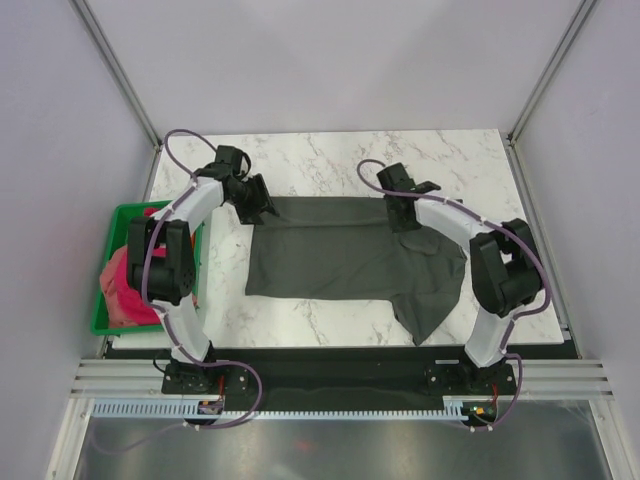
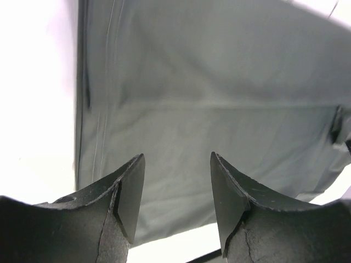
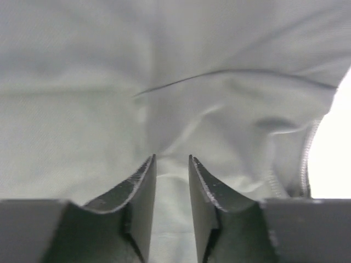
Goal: Fold and stack the t-shirts
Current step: Fold the tshirt
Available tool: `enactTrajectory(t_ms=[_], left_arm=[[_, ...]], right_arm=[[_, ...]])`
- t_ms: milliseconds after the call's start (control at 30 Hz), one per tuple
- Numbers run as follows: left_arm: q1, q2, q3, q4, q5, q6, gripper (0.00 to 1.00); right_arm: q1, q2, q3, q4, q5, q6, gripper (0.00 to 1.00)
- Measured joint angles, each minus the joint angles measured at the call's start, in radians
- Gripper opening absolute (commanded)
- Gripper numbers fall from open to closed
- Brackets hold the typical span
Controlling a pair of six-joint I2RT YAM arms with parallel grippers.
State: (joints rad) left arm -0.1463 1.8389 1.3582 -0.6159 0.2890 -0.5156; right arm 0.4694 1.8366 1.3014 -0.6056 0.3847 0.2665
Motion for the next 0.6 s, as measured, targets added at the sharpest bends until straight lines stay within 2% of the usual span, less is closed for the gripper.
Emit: enactTrajectory(t_ms=[300,500,600], left_arm=[[0.0,0.191,0.22,0.016,-0.001,0.0,0.59],[0.0,0.333,0.296,0.019,-0.016,0.0,0.58],[0.001,0.354,0.328,0.016,-0.045,-0.001,0.58]], right_arm=[[-0.312,-0.034,0.013,0.061,-0.099,0.074,0.41],[-0.408,0.031,0.027,0.153,-0.105,0.11,0.4],[-0.447,0.088,0.027,0.205,-0.11,0.119,0.39]])
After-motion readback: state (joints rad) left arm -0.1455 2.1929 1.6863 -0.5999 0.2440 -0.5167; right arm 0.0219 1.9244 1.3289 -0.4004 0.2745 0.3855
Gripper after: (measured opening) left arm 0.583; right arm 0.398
